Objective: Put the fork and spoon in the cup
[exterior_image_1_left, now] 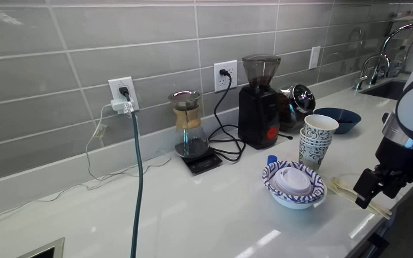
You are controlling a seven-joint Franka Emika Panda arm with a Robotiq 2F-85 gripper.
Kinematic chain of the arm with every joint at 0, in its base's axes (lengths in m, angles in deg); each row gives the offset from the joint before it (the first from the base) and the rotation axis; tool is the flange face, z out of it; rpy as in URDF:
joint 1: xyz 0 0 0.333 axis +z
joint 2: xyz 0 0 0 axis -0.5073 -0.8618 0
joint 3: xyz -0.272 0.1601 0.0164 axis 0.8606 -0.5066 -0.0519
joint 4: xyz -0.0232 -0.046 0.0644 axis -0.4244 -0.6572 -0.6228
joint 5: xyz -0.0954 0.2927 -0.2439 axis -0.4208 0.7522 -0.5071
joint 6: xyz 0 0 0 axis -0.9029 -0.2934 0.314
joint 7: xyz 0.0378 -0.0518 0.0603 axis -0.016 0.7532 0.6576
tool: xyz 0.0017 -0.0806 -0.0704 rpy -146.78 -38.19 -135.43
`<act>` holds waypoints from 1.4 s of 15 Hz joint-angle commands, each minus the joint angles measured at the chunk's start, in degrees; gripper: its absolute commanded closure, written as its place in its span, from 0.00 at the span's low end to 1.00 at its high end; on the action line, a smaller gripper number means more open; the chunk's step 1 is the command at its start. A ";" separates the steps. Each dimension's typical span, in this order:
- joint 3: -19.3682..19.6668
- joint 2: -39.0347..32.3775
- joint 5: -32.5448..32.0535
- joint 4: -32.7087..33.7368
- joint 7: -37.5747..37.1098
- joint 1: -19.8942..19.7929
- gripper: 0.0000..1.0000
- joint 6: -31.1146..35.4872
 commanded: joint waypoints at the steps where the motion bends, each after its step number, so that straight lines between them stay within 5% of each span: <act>1: -1.38 -4.05 0.20 2.68 2.68 -0.71 0.00 1.94; 13: -2.60 -13.57 -4.00 11.77 4.10 -4.10 0.00 0.23; 14: -2.79 -14.30 -3.59 12.36 4.32 -4.49 0.07 0.08; 15: -3.01 -14.88 -3.20 12.87 4.55 -4.87 0.26 -0.05; 21: -3.68 -16.38 -3.49 14.90 3.48 -5.80 0.69 -2.37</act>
